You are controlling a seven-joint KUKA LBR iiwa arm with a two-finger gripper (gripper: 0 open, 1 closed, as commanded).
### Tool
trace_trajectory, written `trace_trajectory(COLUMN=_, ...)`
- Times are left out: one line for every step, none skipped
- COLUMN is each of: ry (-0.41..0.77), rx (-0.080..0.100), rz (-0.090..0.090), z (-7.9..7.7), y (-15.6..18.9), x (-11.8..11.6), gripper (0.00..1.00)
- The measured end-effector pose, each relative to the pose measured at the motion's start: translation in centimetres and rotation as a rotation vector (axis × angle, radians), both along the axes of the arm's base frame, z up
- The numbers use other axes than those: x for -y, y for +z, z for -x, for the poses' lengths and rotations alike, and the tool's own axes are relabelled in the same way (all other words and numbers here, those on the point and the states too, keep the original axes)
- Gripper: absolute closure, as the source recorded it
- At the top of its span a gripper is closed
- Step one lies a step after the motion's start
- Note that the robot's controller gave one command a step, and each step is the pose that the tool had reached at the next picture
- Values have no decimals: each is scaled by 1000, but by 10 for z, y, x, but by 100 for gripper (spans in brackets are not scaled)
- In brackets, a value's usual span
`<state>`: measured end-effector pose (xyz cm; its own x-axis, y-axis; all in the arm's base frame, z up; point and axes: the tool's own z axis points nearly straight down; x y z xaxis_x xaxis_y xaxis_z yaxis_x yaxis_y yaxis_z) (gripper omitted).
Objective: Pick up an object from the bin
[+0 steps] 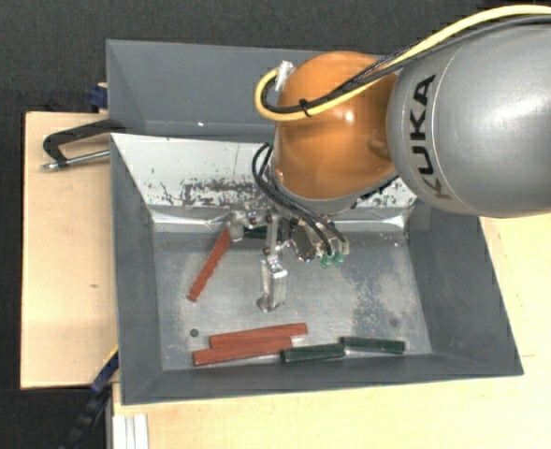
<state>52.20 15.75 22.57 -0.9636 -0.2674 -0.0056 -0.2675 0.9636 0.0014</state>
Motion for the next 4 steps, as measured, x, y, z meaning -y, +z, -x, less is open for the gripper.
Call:
trace_trajectory(ry=0, rx=0, rz=0, z=0, y=0, x=0, gripper=0)
trace_trajectory(ry=-1, rx=1, rz=0, z=-1, y=-1, x=0, gripper=0)
trace_trajectory(ry=16, rx=-12, rz=5, z=-15, y=-38, x=-25, gripper=0)
trace_trajectory(ry=112, rx=11, rz=-2, z=-36, y=-35, x=-37, gripper=0)
